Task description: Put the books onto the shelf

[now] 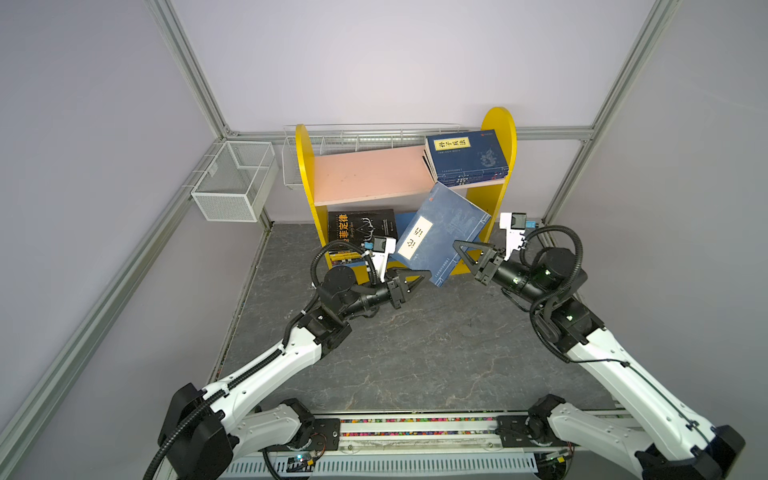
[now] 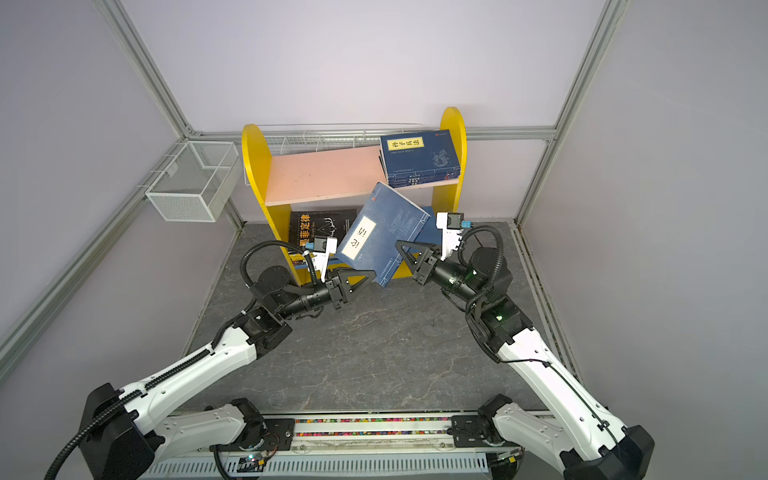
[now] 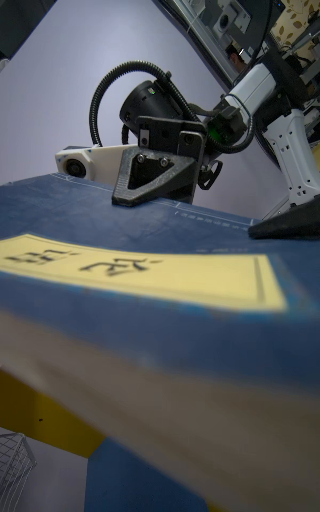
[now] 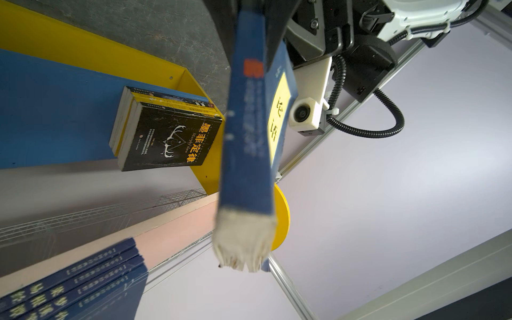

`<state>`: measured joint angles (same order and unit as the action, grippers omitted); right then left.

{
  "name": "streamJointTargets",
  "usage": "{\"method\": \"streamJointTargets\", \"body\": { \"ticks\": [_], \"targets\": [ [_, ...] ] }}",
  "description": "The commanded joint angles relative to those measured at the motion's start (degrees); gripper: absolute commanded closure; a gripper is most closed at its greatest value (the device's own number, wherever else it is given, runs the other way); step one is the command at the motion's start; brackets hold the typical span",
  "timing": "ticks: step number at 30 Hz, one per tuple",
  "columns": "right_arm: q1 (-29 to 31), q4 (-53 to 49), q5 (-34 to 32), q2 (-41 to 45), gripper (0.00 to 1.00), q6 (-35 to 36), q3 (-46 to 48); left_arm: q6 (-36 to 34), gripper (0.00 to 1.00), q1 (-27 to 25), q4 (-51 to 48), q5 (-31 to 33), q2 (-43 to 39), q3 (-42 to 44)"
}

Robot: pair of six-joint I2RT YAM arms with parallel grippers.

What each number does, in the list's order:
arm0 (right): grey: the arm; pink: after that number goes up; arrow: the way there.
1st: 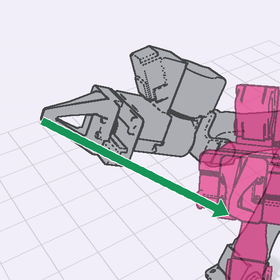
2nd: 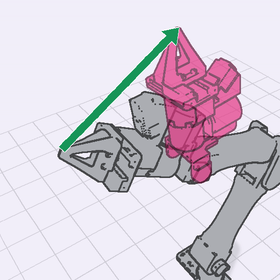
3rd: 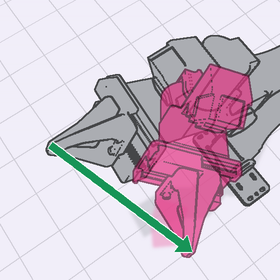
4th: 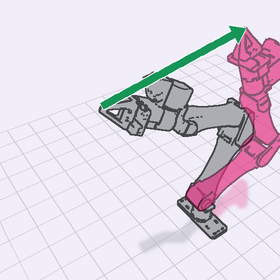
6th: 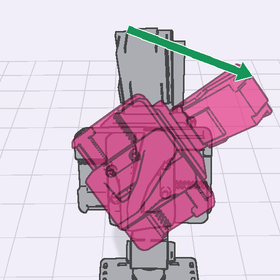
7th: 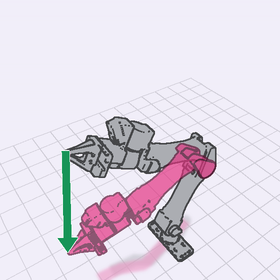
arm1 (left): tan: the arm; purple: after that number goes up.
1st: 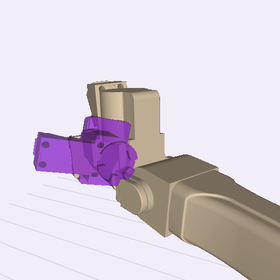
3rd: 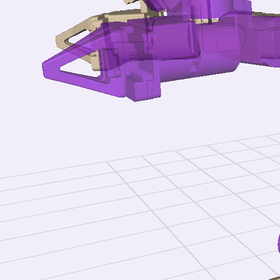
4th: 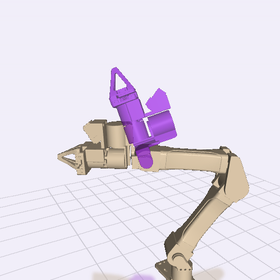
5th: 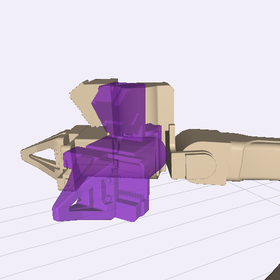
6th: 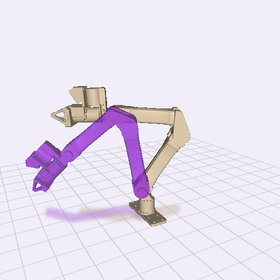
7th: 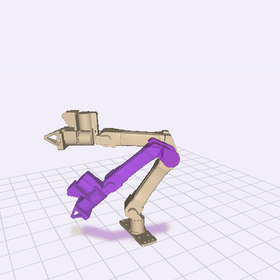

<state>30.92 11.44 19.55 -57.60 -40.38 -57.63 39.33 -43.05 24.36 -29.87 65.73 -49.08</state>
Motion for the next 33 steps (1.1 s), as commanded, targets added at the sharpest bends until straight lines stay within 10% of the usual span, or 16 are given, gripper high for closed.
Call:
{"method": "streamJointTargets", "body": {
  "ticks": [1, 11, 18, 26, 30, 33],
  "targets": [
    [1.3, -2.3, -0.5, 0.4, 0.9, 0.6, 1.6, 0.0, 1.0, -0.1, 5.7, 3.0, -2.4, -3.8],
    [0.8, -7.2, -3.5, 1.7, 0.52, 3.1, 1.0, -2.3, 1.0, 0.1, -1.3, -2.0, -4.6, -5.9],
    [0.9, -2.4, 2.4, 0.3, 0.54, 0.6, 0.7, -1.7, 1.0, 0.1, -1.7, -5.5, -3.4, -6.5],
    [0.9, -0.8, 4.1, 0.5, 0.86, 0.4, -0.4, -2.4, 1.0, 0.1, -4.4, -5.5, -2.5, -7.7],
    [0.9, -1.4, 3.3, 0.7, 0.89, 1.1, -1.8, -3.4, 0.53, 0.1, -6.1, 0.1, -3.3, -7.8],
    [0.9, -0.7, 2.5, 0.4, 0.89, 1.5, -2.9, -3.6, 0.4, 0.2, -5.8, 3.0, -3.6, -7.2]
  ]
}}
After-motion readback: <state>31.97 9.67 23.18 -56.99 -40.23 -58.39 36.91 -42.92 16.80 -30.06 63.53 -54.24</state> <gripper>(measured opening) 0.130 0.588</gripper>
